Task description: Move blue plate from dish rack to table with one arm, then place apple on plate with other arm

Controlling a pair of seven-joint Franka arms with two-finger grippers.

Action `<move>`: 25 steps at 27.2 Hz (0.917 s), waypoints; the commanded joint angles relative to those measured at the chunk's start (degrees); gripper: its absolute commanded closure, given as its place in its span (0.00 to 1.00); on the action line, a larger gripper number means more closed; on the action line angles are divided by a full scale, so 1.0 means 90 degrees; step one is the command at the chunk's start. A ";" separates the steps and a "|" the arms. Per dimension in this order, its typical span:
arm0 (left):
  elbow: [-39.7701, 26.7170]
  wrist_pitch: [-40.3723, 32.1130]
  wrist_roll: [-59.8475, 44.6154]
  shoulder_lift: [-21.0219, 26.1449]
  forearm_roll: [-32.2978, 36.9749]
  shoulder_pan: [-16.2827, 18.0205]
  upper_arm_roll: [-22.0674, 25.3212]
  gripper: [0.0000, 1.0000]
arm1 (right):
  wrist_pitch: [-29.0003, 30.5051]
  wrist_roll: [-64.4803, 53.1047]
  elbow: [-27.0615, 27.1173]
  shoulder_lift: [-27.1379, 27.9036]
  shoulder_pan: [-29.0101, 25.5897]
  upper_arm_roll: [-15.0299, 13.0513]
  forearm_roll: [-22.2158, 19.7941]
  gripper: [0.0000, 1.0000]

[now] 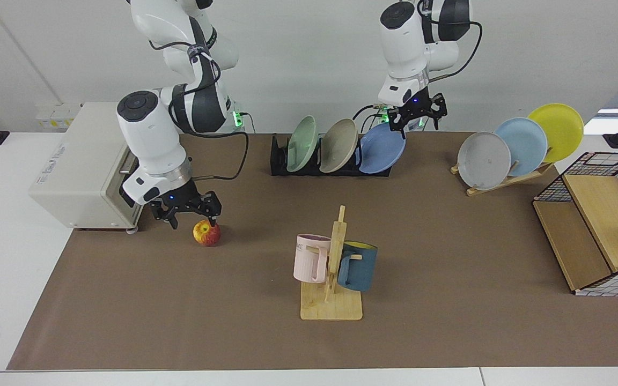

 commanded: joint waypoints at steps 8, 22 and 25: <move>-0.1019 0.0940 -0.0858 -0.0344 -0.0025 -0.0410 -0.0324 0.17 | 0.0703 0.0041 -0.0324 0.0519 -0.0085 0.0017 0.0026 0.00; -0.1205 0.1146 -0.0937 -0.0256 0.0044 -0.0293 -0.0482 0.37 | 0.0850 0.0090 -0.0607 0.0706 -0.0085 0.0017 0.0026 0.00; -0.1205 0.1136 -0.0927 -0.0247 0.0083 -0.0235 -0.0472 0.49 | 0.0792 0.0090 -0.0656 0.0666 -0.0075 0.0017 0.0026 0.00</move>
